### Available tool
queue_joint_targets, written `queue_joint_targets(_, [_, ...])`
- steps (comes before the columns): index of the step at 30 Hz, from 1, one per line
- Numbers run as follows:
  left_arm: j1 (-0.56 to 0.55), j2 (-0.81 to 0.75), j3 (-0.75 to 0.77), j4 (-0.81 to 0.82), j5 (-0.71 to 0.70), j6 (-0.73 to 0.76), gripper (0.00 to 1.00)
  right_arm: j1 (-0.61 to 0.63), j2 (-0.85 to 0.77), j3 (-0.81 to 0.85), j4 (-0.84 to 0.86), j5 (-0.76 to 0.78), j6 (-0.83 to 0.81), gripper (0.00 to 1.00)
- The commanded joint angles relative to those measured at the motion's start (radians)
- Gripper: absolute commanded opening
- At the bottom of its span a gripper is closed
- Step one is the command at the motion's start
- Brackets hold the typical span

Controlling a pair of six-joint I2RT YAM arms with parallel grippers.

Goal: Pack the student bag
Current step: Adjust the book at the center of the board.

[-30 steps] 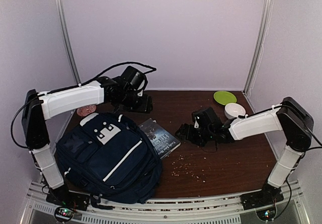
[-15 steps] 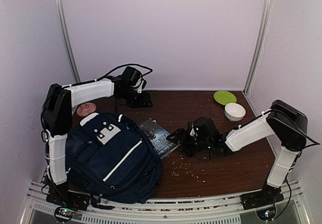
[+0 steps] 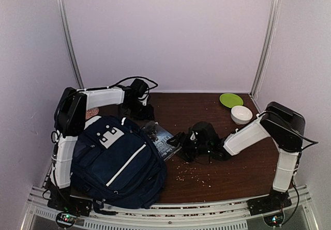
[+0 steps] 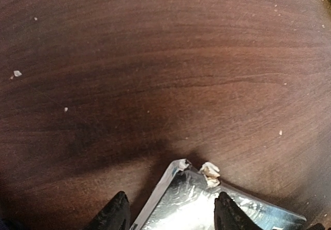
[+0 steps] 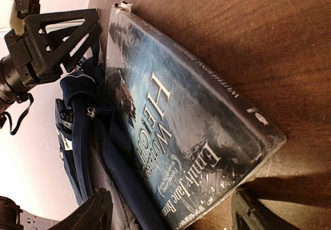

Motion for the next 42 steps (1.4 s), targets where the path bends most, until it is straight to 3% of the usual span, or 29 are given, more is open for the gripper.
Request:
queue_joint_targets(1, [0.022,0.055,0.044,-0.013,0.065,0.032,0.91,0.004,0.038,0.029,0.026,-0.001,0.022,0.79])
queue_joint_targets(14, [-0.021,0.111,0.055,0.053,0.374,0.019,0.71,-0.077,-0.027,-0.031,0.03,0.008,0.001,0.78])
queue_joint_targets(29, [-0.201,0.118,0.075,0.285,0.485,-0.203,0.67,-0.296,-0.301,-0.231,-0.142,0.023,-0.221,0.78])
queue_joint_targets(34, [-0.256,0.084,0.046,0.259,0.455,-0.189,0.66,-0.323,-0.35,-0.191,-0.276,0.014,-0.328,0.78])
queue_joint_targets(38, [-0.264,-0.103,-0.184,0.314,0.235,-0.195,0.63,-0.324,-0.447,-0.209,-0.395,0.048,-0.409,0.79])
queue_joint_targets(42, [-0.271,-0.233,-0.304,0.352,0.161,-0.205,0.66,-0.322,-0.55,-0.251,-0.49,0.074,-0.464,0.82])
